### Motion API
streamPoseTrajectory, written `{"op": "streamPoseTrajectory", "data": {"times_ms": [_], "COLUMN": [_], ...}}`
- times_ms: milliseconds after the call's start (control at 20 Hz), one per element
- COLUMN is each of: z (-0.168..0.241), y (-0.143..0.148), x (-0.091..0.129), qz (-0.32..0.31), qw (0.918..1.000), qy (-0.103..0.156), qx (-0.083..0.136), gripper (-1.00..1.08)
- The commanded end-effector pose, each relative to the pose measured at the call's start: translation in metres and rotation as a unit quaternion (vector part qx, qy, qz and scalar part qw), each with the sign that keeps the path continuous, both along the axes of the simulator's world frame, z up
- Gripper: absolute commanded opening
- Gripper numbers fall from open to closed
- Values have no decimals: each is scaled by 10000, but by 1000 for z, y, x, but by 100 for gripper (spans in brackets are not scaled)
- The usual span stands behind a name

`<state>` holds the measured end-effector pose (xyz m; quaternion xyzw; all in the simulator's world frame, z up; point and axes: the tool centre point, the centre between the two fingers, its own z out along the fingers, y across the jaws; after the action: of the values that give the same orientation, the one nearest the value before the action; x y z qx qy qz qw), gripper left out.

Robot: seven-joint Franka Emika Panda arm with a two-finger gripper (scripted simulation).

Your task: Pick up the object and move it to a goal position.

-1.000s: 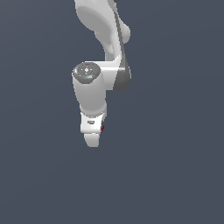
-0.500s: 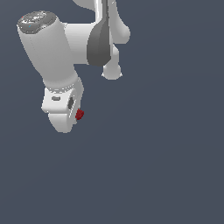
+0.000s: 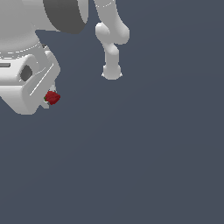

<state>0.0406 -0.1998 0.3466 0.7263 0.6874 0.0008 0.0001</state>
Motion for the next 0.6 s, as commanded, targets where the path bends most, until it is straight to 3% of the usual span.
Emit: {"op": "streamPoseTrajectory", "data": {"times_ms": [0,550], "z": [15,43], "y": [-11,-33], "x": [0,2], "qz": [4,-1], "qw": [10000,10000], "qy": [5,6], "qx": [1,-4], "gripper": [-100,-100]}}
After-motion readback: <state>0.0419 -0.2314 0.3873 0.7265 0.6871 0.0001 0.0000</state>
